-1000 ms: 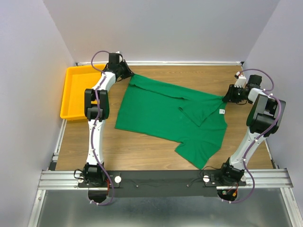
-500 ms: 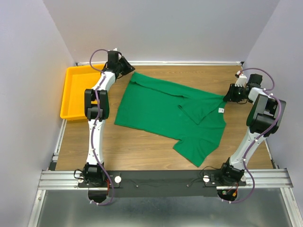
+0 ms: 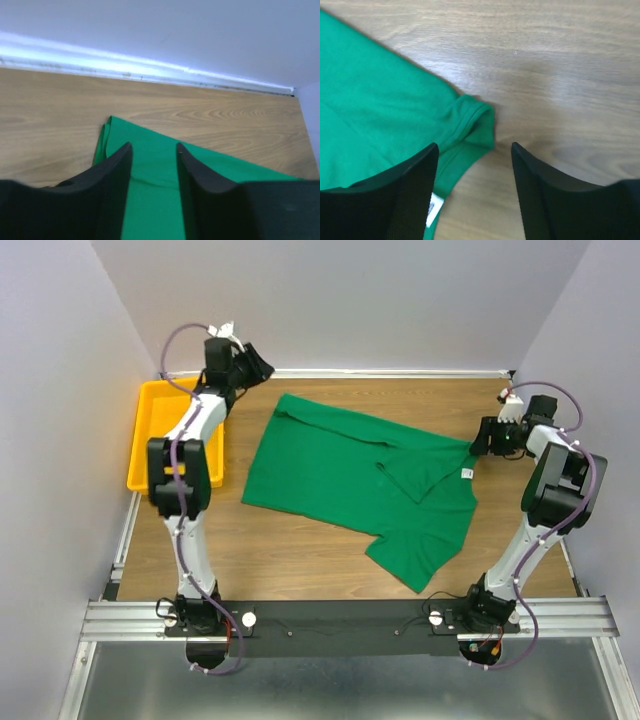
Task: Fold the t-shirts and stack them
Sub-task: Fold the tshirt
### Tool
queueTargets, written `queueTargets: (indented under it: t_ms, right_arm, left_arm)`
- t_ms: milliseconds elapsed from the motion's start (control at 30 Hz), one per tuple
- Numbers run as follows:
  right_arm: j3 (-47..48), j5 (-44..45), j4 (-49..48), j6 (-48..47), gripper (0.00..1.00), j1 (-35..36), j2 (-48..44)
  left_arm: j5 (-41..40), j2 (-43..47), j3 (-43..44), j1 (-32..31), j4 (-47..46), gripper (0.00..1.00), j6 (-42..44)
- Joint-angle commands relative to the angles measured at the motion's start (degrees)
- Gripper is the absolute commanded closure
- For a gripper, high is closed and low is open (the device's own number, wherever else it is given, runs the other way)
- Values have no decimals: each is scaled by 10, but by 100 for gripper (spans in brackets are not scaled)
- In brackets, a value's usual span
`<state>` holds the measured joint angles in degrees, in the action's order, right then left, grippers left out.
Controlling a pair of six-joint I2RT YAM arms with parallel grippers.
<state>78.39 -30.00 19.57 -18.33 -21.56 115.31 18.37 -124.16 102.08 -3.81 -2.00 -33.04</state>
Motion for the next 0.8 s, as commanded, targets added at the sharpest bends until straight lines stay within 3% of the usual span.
queueTargets:
  t_ms: [0, 167, 233, 267, 367, 400, 433, 467, 533, 567, 667, 767]
  right_arm:
    - [-22, 37, 8, -39, 27, -6, -72]
    - [-76, 54, 13, -90, 13, -6, -142]
    - [-96, 50, 22, -119, 6, -6, -180]
    - [-114, 33, 29, -153, 3, -6, -195]
    - [-135, -30, 109, -236, 0, -2, -242]
    - [-138, -84, 147, -315, 0, 2, -249]
    - [-142, -107, 233, -364, 0, 10, -256]
    - [-148, -133, 278, -455, 0, 37, -270]
    - [-187, -142, 370, -529, 0, 82, -295]
    - [-208, -146, 381, -570, 0, 138, -335]
    - [-295, -149, 361, -578, 0, 258, -411]
    - [-343, -134, 299, -486, 0, 376, -502]
  left_arm:
    - [-47, 211, -125, -1, -121, 46, 78]
    - [-51, 388, -288, 23, -157, 18, 90]
    - [-22, 449, -348, 49, -136, 11, 66]
    - [37, 467, -368, 84, -124, 10, 57]
    - [147, 543, -467, 147, -107, 14, 18]
    - [165, 563, -528, 157, -108, 15, 10]
    - [173, 605, -557, 164, -105, 16, -7]
    - [185, 626, -585, 168, -91, 20, -11]
    - [194, 677, -646, 168, -69, 24, 0]
    - [200, 690, -663, 167, -45, 27, 6]
    - [190, 727, -694, 166, 16, 28, 32]
    - [185, 746, -669, 165, 87, 29, 46]
